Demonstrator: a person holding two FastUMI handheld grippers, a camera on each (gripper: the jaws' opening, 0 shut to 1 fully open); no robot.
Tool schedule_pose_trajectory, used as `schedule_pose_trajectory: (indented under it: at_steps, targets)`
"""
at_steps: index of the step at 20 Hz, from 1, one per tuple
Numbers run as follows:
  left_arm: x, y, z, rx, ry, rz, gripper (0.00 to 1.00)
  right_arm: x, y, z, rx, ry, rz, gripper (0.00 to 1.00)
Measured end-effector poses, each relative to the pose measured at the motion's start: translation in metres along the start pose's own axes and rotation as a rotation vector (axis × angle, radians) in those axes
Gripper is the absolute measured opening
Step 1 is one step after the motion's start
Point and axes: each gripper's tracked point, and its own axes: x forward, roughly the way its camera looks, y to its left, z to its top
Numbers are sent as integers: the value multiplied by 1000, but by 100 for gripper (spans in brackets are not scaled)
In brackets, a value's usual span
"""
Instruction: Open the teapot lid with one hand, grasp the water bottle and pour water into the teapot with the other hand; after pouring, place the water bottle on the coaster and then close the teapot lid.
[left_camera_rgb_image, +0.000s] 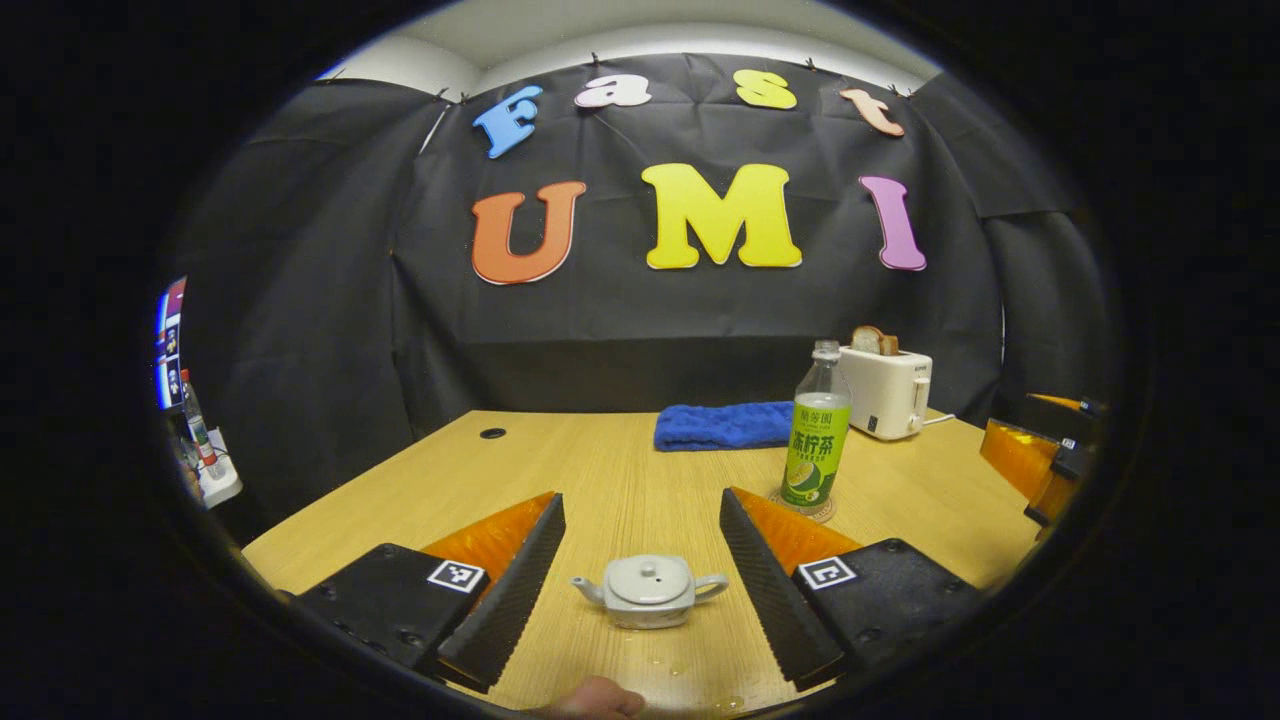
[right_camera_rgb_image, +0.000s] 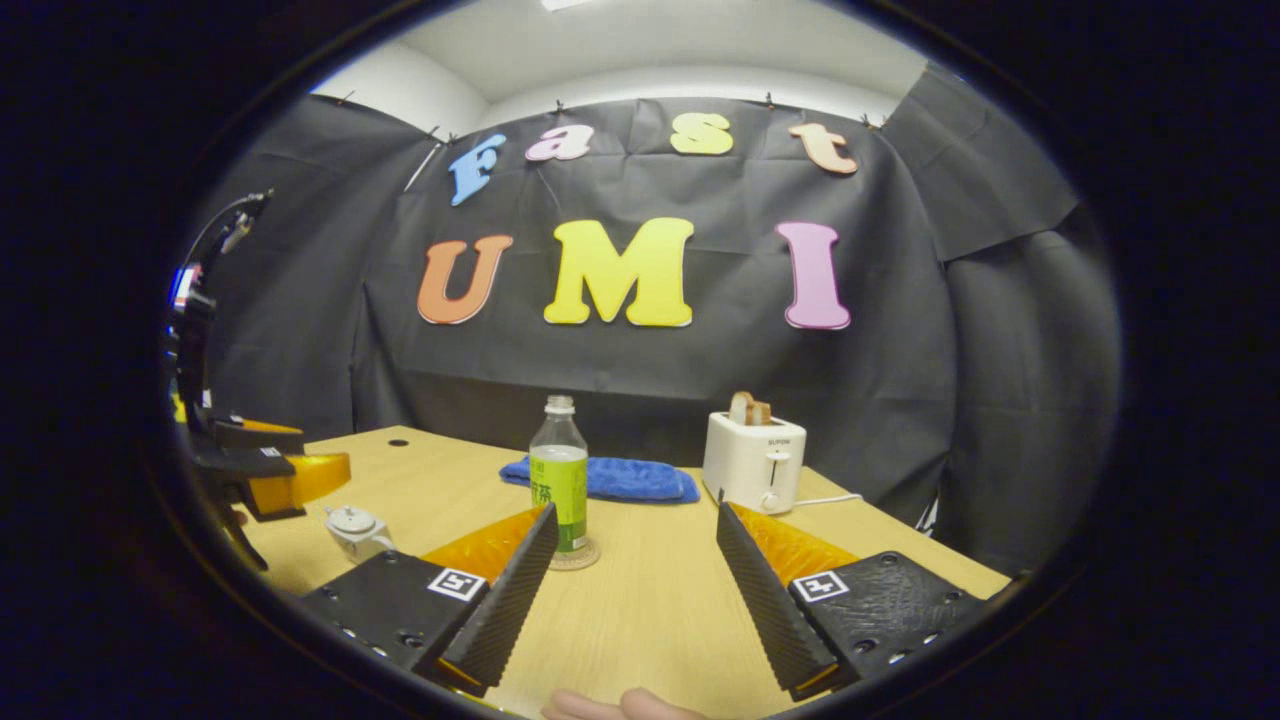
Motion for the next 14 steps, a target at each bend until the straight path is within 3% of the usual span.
schedule_pose_trajectory:
  at_steps: [6,10,14]
  targets:
    - [-49,22,32,17,-29,42,100,-32,5,25,-16,19,-16,95]
    - [-69,20,47,35,-69,-22,100,-49,8,34,-22,26,-66,95]
    - [-70,24,46,28,-65,-18,99,-56,18,27,-69,63,-70,95]
